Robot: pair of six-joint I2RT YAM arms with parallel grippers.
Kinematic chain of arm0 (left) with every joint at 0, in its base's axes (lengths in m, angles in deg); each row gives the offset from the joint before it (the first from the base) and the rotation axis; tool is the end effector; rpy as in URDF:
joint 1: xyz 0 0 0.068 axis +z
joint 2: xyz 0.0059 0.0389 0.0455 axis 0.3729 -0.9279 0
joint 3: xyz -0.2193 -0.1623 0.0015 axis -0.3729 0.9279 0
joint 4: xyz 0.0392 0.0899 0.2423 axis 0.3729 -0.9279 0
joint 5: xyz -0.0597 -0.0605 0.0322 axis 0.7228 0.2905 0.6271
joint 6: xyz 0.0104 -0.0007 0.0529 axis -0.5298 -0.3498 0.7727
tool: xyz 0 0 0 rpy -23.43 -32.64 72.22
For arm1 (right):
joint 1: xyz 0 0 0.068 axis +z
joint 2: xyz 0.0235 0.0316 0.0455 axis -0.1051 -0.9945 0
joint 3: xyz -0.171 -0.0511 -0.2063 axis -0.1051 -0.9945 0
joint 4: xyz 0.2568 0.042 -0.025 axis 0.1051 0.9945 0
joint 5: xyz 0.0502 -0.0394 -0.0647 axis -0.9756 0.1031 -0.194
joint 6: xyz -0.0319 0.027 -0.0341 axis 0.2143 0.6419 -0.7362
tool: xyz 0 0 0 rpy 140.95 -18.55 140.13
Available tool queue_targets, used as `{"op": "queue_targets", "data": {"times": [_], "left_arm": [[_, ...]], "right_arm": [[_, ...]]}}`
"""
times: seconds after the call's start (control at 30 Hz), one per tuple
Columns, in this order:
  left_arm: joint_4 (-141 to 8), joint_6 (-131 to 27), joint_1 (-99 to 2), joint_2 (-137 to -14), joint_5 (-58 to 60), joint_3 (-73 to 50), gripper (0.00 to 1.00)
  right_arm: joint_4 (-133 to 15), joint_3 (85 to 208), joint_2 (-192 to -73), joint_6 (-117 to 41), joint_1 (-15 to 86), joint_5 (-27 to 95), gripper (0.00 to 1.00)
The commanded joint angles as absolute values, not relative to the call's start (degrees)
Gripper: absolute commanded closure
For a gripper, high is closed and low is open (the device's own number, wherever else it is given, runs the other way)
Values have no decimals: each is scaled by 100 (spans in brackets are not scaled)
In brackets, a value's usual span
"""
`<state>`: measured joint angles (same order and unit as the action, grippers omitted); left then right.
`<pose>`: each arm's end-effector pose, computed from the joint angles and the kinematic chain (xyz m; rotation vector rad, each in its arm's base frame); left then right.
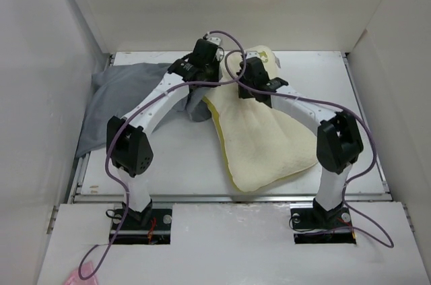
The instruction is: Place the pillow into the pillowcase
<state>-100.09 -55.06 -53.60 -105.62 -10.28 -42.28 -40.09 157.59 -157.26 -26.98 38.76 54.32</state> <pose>0.3673 -0.2247 0.3515 0.3041 2.1805 -0.3986 0.3648 0.2248 0.2764 -0.1696 2.2242 0.2301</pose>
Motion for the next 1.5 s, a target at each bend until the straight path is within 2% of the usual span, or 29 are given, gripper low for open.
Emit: {"op": "queue_targets", "data": {"times": [0.0, 0.13, 0.23, 0.4, 0.43, 0.47, 0.5, 0.53, 0.57, 0.6, 0.67, 0.7, 0.77, 0.87, 1.0, 1.03, 1.13, 1.23, 1.3, 1.33, 1.4, 1.43, 1.47], "left_arm": [[-10139, -5732, -5617, -10083, -1239, -4165, 100], [-9981, -5785, -5670, -10135, -1125, -4314, 100], [-10120, -5899, -5670, -10433, -1352, -4769, 100], [-10526, -6075, -5556, -10610, -1934, -4992, 100], [-10526, -6153, -5478, -10549, -1934, -4748, 100], [-10586, -6241, -5477, -10461, -1934, -4615, 94], [-10587, -6242, -5425, -10365, -1934, -4448, 79], [-10474, -6242, -5424, -10112, -1934, -4238, 61], [-10473, -6303, -5424, -9865, -1986, -3870, 36], [-10403, -6303, -5346, -9863, -1986, -3710, 30], [-10403, -6303, -5206, -9635, -2039, -3437, 22], [-10403, -6303, -5204, -9634, -2039, -3436, 11], [-10341, -6173, -4942, -9695, -2101, -3436, 8], [-10341, -5961, -4704, -10264, -1996, -4084, 0], [-10499, -5487, -4458, -11425, -1556, -5507, 0], [-10691, -5364, -4457, -11680, -1556, -6171, 0], [-11086, -5258, -4387, -12507, -1319, -6888, 0], [-11088, -5126, -4387, -12736, -906, -6829, 2], [-11088, -5064, -4387, -12685, -844, -6373, 4], [-11027, -5012, -4387, -12623, -844, -6223, 8], [-10921, -5011, -4387, -12623, -687, -5968, 27], [-10921, -5011, -4387, -12570, -468, -5915, 50], [-10860, -5011, -4387, -12570, -466, -5853, 62]], "right_arm": [[-4213, 16419, -15852, -2255, 3890, 5719, 100], [-4423, 16481, -16134, -2587, 4276, 5650, 100], [-4782, 16157, -16188, -2992, 4549, 4833, 100], [-5364, 14611, -15450, -3459, 4725, 4655, 100], [-5364, 14269, -15354, -3459, 4725, 4786, 96], [-5364, 14161, -15213, -3459, 4725, 4839, 78], [-5364, 14091, -15212, -3590, 4725, 4840, 66], [-5277, 14090, -15160, -3643, 4725, 4918, 54], [-5163, 14020, -15159, -3774, 4725, 4919, 44], [-5093, 14020, -15159, -3776, 4725, 4919, 35], [-4891, 14081, -15037, -3828, 4725, 5007, 25], [-4759, 14081, -14888, -3907, 4725, 5007, 17], [-4758, 14134, -14677, -3907, 4656, 5077, 15], [-4705, 14134, -14272, -3767, 4401, 4929, 9], [-4960, 14195, -14157, -3468, 3479, 3508, 9], [-4960, 14335, -14253, -3407, 3225, 3443, 9], [-4960, 14808, -14613, -3337, 3012, 3390, 9], [-5013, 15249, -15140, -3248, 2828, 3320, 9], [-5065, 15653, -15552, -3108, 2757, 3258, 9], [-5170, 15768, -15703, -3108, 2704, 3258, 9], [-5171, 16180, -16019, -3038, 2704, 3170, 8], [-5171, 16321, -16369, -3037, 2704, 3118, 8], [-5171, 16453, -16529, -3037, 2643, 2978, 8]]}}
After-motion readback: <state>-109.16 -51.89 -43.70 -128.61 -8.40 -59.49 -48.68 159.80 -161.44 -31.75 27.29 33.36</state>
